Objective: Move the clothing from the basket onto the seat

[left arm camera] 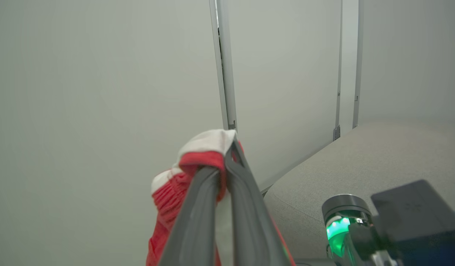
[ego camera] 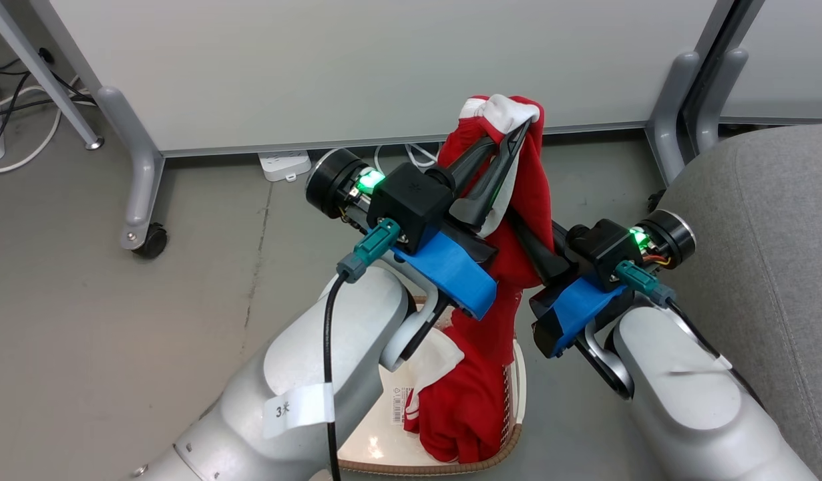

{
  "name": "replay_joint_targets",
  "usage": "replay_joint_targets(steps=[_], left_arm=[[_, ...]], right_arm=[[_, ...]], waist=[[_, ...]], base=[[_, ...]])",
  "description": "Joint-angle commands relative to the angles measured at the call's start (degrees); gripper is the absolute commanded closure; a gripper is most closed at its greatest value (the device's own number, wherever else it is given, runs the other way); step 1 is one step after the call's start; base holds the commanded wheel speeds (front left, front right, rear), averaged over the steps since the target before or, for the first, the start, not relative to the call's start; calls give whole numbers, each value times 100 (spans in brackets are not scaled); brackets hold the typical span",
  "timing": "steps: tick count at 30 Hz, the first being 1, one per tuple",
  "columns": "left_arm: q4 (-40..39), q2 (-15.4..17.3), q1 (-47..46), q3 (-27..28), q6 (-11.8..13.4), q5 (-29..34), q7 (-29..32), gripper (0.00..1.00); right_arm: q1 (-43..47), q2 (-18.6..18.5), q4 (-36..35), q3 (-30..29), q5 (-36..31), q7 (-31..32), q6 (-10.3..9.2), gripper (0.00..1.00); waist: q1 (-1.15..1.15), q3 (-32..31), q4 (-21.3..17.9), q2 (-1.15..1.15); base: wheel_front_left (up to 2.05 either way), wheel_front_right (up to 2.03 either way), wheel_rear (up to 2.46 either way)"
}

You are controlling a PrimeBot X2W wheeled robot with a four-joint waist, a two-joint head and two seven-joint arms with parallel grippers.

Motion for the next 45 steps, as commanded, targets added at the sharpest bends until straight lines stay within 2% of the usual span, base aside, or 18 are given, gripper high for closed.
replay_joint_targets(steps=[1,14,15,16,30,45], left_arm=[[9,-3,-45,17,12,32,-27,100],[94,-3,-34,8,-22,61,-27,100],[117,-2,-23,0,-20,62,-27,64],[130,-3,-17,-7,-19,55,-27,0],[246,8,-75,-97,33,122,-22,0],[365,107,-168,-434,-34,310,72,0]], right_arm=[[-23,-21,-15,11,56,-20,1,100],[33,-7,-64,5,98,-20,1,100],[46,-2,-72,-15,112,-20,1,100],[57,6,-80,-41,122,-20,1,100],[95,26,-321,-476,233,-20,1,100],[217,23,-823,-1513,186,-21,1,100]], waist=[[0,5,-4,0],[0,1,-30,0],[0,-2,-33,0],[0,-1,-35,0],[0,229,-198,0],[0,827,-961,0]], base=[[0,0,0],[0,0,0],[0,0,0],[0,0,0],[0,0,0],[0,0,0]])
